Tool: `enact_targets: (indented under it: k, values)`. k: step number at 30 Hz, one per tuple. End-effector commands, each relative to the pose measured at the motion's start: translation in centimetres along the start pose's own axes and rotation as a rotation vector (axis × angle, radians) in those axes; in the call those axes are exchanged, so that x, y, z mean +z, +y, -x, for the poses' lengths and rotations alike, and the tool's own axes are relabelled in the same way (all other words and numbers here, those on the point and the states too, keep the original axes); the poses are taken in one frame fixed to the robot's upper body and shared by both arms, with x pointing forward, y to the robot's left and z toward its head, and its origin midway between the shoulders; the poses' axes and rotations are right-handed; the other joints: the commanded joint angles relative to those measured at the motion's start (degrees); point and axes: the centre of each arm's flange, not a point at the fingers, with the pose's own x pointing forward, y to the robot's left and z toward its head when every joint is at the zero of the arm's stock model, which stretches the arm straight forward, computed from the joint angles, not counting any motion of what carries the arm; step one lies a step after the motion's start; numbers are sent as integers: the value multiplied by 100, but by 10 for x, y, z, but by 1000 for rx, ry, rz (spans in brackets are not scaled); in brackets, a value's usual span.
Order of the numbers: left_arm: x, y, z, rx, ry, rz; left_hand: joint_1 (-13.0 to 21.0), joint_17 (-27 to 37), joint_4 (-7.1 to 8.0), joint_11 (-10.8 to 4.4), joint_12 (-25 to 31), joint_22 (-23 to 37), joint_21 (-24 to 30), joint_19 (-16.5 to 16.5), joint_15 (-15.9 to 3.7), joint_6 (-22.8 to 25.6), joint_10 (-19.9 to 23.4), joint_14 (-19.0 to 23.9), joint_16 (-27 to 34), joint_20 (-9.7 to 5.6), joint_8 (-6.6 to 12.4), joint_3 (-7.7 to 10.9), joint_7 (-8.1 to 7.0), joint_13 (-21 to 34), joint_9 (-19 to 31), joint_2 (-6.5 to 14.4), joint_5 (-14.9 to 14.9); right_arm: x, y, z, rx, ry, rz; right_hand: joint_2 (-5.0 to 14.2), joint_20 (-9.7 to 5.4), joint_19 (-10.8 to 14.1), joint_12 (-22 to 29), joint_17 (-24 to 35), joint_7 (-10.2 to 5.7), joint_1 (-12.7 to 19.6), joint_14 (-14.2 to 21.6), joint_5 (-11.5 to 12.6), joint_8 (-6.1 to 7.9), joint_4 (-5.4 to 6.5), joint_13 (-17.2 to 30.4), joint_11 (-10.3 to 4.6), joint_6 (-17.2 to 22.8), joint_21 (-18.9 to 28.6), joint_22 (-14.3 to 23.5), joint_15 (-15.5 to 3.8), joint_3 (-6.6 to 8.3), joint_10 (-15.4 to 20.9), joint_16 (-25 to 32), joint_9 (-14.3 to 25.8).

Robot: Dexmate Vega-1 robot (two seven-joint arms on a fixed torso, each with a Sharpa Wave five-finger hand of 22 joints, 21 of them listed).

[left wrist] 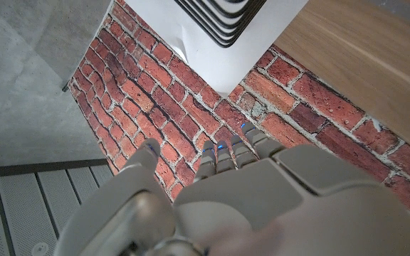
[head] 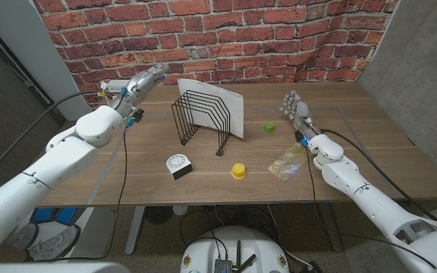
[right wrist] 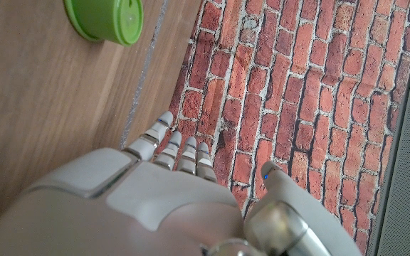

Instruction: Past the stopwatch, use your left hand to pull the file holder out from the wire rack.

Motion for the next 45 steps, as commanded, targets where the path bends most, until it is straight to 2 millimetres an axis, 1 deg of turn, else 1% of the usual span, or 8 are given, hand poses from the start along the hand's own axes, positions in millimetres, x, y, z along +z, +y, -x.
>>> enact_targets:
  k: [1,11,21,37,39,40,43,45]
  values:
    - [48,8,-22,-114,-29,-204,56,16,-87,28,9,10,-18,-12,-7,38,44,2,-16,-430,10,16,-50,28,13,-47,-11,0,-2,-2,-5,-1,1,714,-205,61,-4,-5,9,-13,-28,-13,-10,-5,-3,7,-19,-10,21,-95,40,-12,9,22]
    - [73,1,-31,-196,-59,-327,251,15,-455,-99,26,2,-44,-158,-70,225,143,-12,-17,-609,58,105,-198,29,13,-150,-53,0,-3,1,-7,-2,1,712,-199,65,2,-6,10,-14,-29,-25,-7,-5,-4,7,-13,-29,21,-95,48,2,10,22]
    - [95,-4,-40,-276,-31,-483,531,17,-799,-208,35,-4,-22,-124,-154,336,238,51,-3,-638,65,251,-342,31,16,-134,-32,1,-1,1,-2,2,3,710,-195,74,2,-8,15,-15,-28,-37,-9,-6,-6,13,-19,-46,21,-97,56,5,11,22]
    - [134,-10,-70,-388,-37,-736,892,19,-1038,-344,21,-2,9,-23,-239,361,253,86,-2,-646,65,409,-367,35,22,-147,2,-1,-1,-1,-4,0,-5,706,-190,92,1,-10,20,-17,-26,-58,-10,-7,-7,13,-22,-76,22,-93,68,4,13,22]
    - [137,-10,-73,-404,-39,-755,1064,20,-1067,-382,29,2,10,14,-267,431,289,124,2,-623,86,466,-622,36,25,-186,12,-2,-1,-1,-6,1,-6,705,-184,97,4,-10,22,-17,-25,-61,-9,-7,-7,15,-21,-78,22,-93,69,13,14,22]
    - [139,-10,-74,-407,-33,-764,1118,20,-1071,-411,37,3,15,40,-256,462,319,147,6,-615,95,482,-689,36,25,-201,14,-2,-1,-1,-7,1,-5,706,-184,98,4,-10,22,-16,-23,-63,-10,-7,-8,14,-22,-81,22,-84,71,13,15,22]
    - [143,-10,-77,-418,-24,-808,1308,18,-1080,-441,64,1,16,96,-283,643,434,230,17,-585,148,535,-823,37,27,-255,27,-1,-3,-1,-11,1,-1,705,-179,104,4,-11,25,-16,-20,-68,-10,-7,-8,19,-23,-88,22,-88,74,13,17,22]
    - [146,-11,-79,-423,-24,-842,1429,16,-1080,-458,78,0,15,128,-293,802,505,272,16,-576,190,567,-839,37,27,-285,33,-1,-5,-2,-13,3,6,705,-172,108,4,-11,26,-16,-15,-72,-9,-8,-8,22,-21,-93,22,-79,76,15,19,22]
